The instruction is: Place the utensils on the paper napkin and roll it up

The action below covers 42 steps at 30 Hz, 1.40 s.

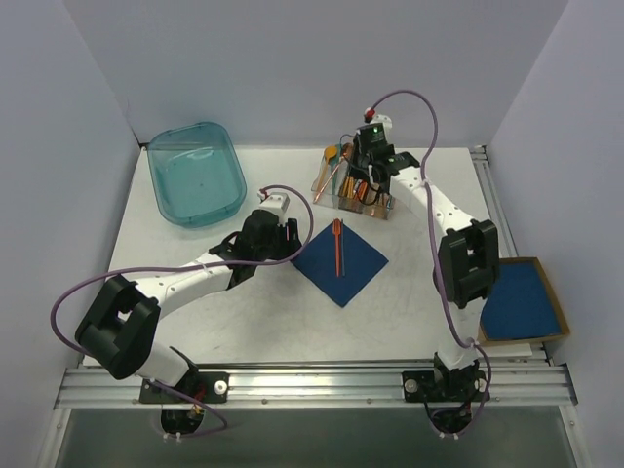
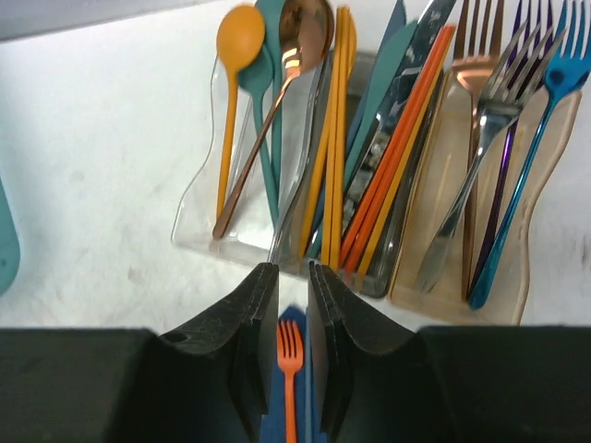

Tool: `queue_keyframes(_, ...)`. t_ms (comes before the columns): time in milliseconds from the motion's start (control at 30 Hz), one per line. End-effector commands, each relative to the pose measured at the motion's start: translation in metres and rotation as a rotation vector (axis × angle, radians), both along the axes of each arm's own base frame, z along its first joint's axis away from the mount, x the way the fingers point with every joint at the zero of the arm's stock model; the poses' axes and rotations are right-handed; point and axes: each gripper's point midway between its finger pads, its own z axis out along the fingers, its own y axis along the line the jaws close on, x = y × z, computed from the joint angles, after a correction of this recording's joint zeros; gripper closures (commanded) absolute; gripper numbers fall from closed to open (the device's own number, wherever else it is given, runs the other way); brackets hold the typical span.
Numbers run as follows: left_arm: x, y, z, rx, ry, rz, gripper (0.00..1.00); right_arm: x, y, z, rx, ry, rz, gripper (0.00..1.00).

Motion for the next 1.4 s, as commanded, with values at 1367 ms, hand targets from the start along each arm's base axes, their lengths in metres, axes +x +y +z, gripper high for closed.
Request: queue_keyframes(1367, 0.006, -0.005, 0.021, -0.025, -0.06, -0.005, 0.35, 0.073, -0.011, -0.09, -0.228, 0.078, -0.126, 0.75)
